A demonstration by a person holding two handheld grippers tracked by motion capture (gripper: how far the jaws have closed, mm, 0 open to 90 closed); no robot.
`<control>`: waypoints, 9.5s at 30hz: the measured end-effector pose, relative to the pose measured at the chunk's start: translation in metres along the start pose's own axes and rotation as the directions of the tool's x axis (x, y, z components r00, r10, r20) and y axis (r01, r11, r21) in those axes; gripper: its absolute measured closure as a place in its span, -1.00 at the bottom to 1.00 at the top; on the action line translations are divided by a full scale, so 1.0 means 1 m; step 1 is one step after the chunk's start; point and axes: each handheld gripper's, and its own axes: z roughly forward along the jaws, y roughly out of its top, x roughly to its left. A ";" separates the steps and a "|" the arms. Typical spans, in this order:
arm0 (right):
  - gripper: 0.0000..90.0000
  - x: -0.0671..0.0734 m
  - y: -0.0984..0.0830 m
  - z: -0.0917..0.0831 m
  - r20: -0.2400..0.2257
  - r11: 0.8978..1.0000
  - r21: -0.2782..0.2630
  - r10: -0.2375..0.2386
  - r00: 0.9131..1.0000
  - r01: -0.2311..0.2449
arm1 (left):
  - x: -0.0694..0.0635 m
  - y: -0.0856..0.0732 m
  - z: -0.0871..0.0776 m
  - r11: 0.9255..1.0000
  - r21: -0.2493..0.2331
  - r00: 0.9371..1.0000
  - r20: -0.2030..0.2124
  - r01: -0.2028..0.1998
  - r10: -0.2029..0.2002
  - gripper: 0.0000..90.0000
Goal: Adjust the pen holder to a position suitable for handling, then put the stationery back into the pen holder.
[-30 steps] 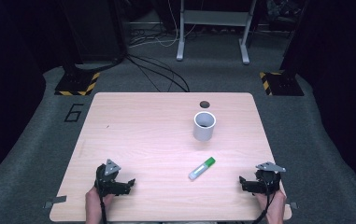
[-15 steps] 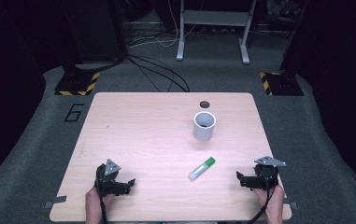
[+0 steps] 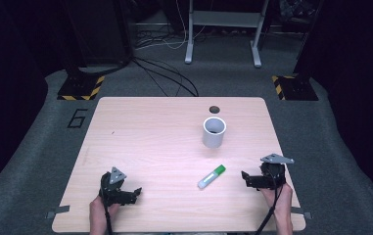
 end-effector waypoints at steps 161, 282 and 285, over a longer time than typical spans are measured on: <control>-0.87 0.108 0.148 0.140 -0.234 0.962 0.085 -0.235 0.944 0.260 | 0.000 0.000 0.000 1.000 0.002 1.000 0.000 -0.002 0.002 -0.95; -1.00 -0.003 -0.051 0.028 0.004 0.997 0.059 -0.045 0.999 0.045 | -0.050 0.071 0.006 0.988 0.007 0.964 0.222 -0.154 0.149 -0.93; -1.00 -0.003 -0.051 0.028 0.003 0.997 0.058 -0.048 0.999 0.048 | -0.057 0.077 0.008 0.986 0.004 0.957 0.242 -0.165 0.159 -0.93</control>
